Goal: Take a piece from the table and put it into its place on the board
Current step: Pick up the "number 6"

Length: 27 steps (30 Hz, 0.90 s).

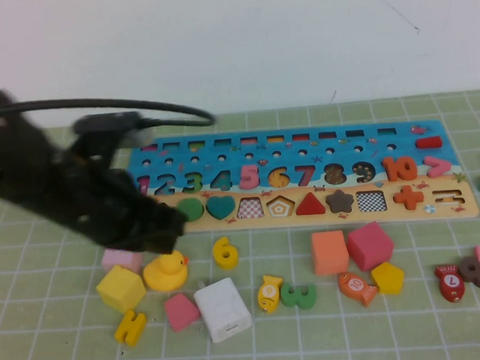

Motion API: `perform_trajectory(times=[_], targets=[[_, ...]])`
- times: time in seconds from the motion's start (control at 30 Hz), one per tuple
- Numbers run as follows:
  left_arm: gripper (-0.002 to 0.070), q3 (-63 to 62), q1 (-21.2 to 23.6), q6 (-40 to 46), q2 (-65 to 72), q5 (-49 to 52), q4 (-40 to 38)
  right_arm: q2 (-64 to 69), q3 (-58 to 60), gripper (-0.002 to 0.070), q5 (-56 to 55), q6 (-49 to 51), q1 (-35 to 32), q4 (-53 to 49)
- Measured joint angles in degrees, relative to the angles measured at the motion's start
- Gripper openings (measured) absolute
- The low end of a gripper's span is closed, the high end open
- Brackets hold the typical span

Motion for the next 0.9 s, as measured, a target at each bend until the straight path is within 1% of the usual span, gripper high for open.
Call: perform_trajectory(times=[0.07,0.17,0.27,0.33,0.4,0.53,0.6,0.7,0.9], targets=[[0.0003,-3.75,-3.05,-3.13,3.92,-0.48,2.68,0.00,0.00,-0.0003,0.00,0.00,0.00,0.00],[0.0026,-9.71,-7.38,-11.08,8.58,-0.59,8.57,0.00,0.00,-0.0003,0.00,0.00,0.00,0.00],[0.0081,-14.85,-11.19,-18.80,12.86,-0.14,15.78,0.00,0.00,-0.0003,0.00,0.00,0.00,0.00],[0.0141,-17.76,-13.41,-23.56,15.09,0.94,19.56,0.00,0.00,-0.0003,0.00,0.00,0.00,0.00],[0.0236,-20.67,-15.53,-27.45,17.39,2.71,23.00,0.00,0.00,-0.0003,0.00,0.00,0.00,0.00],[0.0418,-25.15,-18.36,-30.17,21.21,7.56,27.24,0.00,0.00,-0.0002,0.00,0.00,0.00,0.00],[0.0466,-26.16,-18.74,-30.60,22.64,9.10,27.18,0.00,0.00,-0.0002,0.00,0.00,0.00,0.00],[0.0489,-26.41,-18.74,-30.90,23.81,10.30,27.27,0.00,0.00,-0.0002,0.00,0.00,0.00,0.00],[0.0490,-26.71,-18.74,-32.10,24.76,11.98,28.30,0.00,0.00,-0.0003,0.00,0.00,0.00,0.00]])
